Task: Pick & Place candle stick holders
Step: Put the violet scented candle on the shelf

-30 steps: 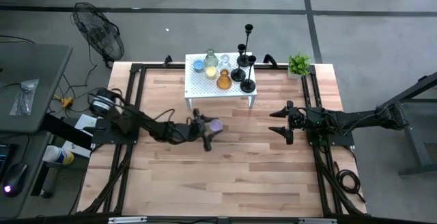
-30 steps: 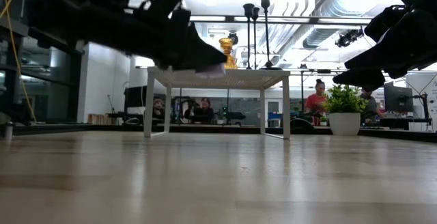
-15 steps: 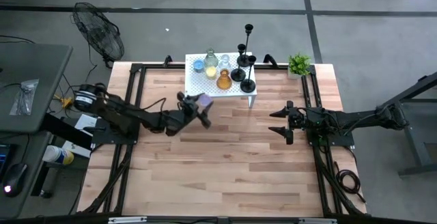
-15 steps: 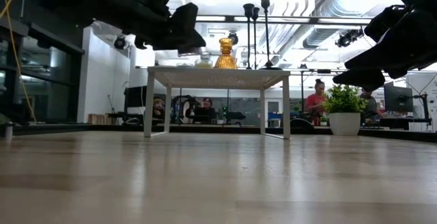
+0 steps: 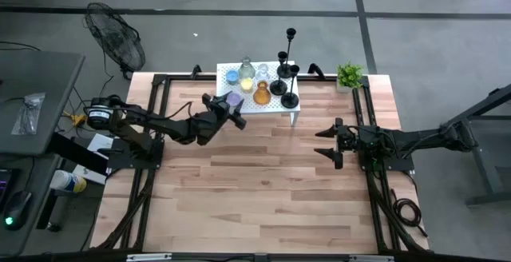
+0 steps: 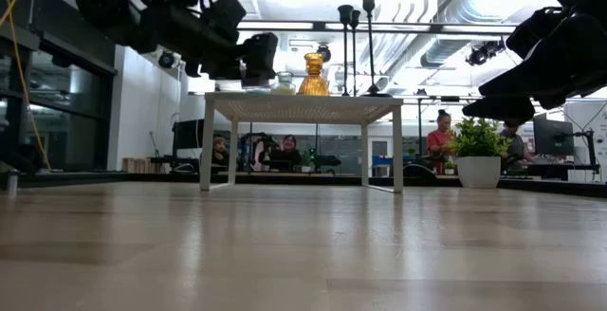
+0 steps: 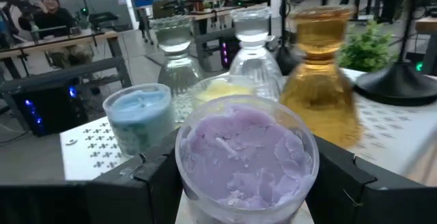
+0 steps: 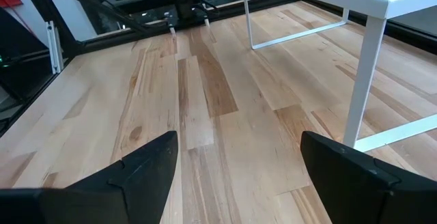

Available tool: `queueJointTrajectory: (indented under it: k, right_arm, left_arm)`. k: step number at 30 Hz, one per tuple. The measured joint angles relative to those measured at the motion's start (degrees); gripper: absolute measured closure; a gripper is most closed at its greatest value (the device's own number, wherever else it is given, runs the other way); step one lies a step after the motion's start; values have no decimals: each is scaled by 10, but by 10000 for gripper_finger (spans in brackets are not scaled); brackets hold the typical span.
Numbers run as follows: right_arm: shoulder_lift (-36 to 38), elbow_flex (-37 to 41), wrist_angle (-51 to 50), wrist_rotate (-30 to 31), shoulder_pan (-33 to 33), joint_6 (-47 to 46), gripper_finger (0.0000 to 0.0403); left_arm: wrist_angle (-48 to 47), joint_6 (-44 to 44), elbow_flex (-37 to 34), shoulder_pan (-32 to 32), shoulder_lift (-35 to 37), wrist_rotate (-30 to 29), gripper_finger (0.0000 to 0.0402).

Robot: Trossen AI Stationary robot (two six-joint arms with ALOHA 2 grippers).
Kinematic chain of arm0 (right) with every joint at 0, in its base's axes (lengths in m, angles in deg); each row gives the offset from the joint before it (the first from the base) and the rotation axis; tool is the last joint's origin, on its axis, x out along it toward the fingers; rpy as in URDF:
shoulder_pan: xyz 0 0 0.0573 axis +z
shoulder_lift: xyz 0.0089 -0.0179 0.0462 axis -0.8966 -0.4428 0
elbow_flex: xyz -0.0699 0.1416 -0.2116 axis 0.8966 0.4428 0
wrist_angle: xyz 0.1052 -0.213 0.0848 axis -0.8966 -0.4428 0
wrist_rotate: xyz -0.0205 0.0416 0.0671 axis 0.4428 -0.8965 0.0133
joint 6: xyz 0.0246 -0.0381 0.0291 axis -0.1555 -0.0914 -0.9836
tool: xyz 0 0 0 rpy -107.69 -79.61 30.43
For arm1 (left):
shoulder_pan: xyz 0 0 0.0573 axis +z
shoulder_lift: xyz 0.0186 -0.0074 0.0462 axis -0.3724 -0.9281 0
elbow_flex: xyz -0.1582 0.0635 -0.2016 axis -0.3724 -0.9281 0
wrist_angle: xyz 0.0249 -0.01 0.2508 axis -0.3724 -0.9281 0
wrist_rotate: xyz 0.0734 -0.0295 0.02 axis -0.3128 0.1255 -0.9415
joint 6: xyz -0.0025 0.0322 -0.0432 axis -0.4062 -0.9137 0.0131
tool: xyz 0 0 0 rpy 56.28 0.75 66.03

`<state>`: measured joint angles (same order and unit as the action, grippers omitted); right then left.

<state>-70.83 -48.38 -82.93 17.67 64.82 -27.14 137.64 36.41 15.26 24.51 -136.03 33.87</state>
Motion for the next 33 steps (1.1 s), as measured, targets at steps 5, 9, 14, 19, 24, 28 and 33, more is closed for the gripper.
queueJointTrajectory:
  k: [5, 9, 14, 19, 24, 28, 33]
  right_arm:
    - [0, 0, 0, 0, 0, 0, 100]
    - [0, 0, 0, 0, 0, 0, 100]
    - [0, 0, 0, 0, 0, 0, 100]
    - [0, 0, 0, 0, 0, 0, 100]
    - [0, 0, 0, 0, 0, 0, 100]
    - [0, 0, 0, 0, 0, 0, 100]
    - [0, 0, 0, 0, 0, 0, 100]
  left_arm:
    - [-5, 17, 0, 37, 0, 44, 172]
    - [-35, 50, 0, 59, 0, 73, 172]
    - [-47, 56, 1, 62, 0, 71, 172]
    - [-54, 56, 1, 62, 0, 91, 169]
    - [-63, 56, 1, 61, 0, 118, 141]
    - [-62, 56, 0, 61, 0, 126, 120]
    - [-62, 48, 0, 61, 0, 125, 99]
